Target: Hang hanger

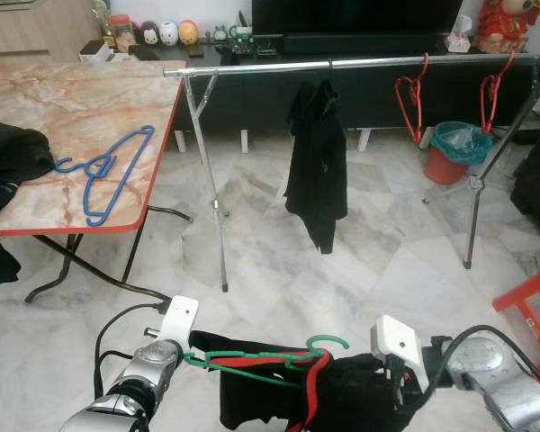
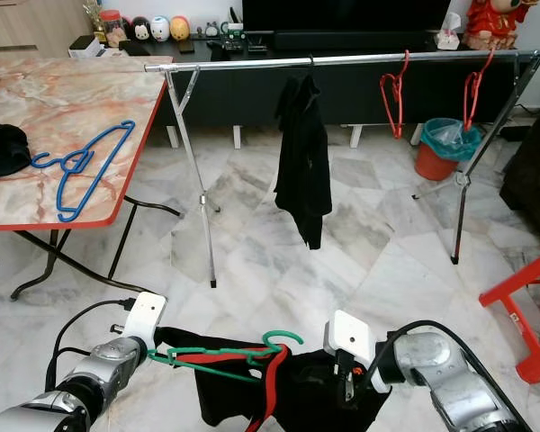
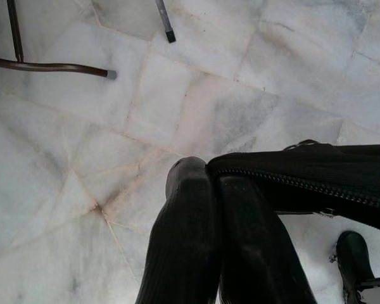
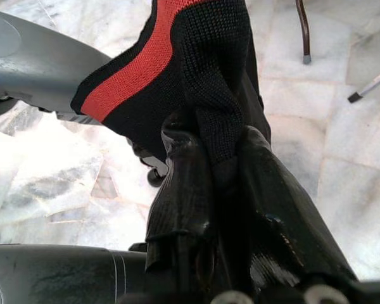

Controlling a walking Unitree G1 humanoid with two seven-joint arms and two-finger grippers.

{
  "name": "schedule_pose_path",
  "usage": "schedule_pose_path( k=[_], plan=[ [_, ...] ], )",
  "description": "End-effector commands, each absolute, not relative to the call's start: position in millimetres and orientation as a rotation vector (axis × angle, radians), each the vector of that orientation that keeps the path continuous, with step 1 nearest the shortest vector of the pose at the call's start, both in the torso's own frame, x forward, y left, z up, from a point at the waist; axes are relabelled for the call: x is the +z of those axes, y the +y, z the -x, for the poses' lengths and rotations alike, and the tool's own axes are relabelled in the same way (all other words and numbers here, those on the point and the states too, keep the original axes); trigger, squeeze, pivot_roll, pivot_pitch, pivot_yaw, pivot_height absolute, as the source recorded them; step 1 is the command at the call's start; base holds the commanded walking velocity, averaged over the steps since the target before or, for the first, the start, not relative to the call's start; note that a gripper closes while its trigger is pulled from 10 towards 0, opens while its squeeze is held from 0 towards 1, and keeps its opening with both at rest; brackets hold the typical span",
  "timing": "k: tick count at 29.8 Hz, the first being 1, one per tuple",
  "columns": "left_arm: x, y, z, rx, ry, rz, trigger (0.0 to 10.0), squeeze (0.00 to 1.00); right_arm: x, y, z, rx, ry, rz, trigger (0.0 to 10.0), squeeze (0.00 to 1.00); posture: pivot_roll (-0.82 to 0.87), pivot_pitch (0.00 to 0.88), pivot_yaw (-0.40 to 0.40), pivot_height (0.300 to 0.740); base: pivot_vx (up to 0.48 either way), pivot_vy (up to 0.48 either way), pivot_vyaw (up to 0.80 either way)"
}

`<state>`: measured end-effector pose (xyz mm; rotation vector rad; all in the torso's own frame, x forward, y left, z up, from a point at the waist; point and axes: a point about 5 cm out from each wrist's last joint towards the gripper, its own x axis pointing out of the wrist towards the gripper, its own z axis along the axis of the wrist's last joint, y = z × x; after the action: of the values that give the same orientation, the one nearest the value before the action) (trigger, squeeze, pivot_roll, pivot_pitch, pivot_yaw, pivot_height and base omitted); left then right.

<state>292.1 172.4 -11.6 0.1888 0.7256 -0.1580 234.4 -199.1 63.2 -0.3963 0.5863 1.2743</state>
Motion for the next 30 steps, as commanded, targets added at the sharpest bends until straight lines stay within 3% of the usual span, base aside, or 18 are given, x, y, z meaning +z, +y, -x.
schedule_pose_path(
  k=[1,7,9,13,21,30],
  plan=[
    [-11.2,189.3,-290.8,-0.097,0.746,-0.228,10.0,0.00,64.9,-208.6,-235.7,1.240,0.605,0.427,10.0,0.00,0.00,0.035,0.016,0.740,0.000,0.000,0.00],
    [-10.3,189.1,-291.9,-0.093,0.739,-0.236,10.0,0.00,59.1,-211.4,-238.8,1.205,0.609,0.487,10.0,0.00,0.00,0.037,0.017,0.740,0.000,0.000,0.00],
    [-9.4,191.8,-292.5,-0.069,0.732,-0.242,10.0,0.00,60.1,-220.0,-253.7,1.053,0.562,0.531,10.0,0.00,0.00,0.037,0.015,0.740,0.000,0.000,0.00],
    [-9.6,193.2,-292.0,-0.057,0.732,-0.241,10.0,0.00,61.1,-225.2,-258.1,1.001,0.555,0.549,10.0,0.00,0.00,0.038,0.016,0.740,0.000,0.000,0.00],
    [-9.2,198.0,-291.7,-0.028,0.734,-0.243,10.0,0.00,66.5,-221.0,-240.2,1.144,0.516,0.453,10.0,0.00,0.00,0.038,0.014,0.740,0.000,0.000,0.00],
    [-9.1,199.9,-291.5,-0.015,0.736,-0.241,10.0,0.00,66.5,-231.5,-217.3,1.294,0.655,0.487,10.0,0.00,0.00,0.039,0.016,0.740,0.000,0.000,0.00]
  ],
)
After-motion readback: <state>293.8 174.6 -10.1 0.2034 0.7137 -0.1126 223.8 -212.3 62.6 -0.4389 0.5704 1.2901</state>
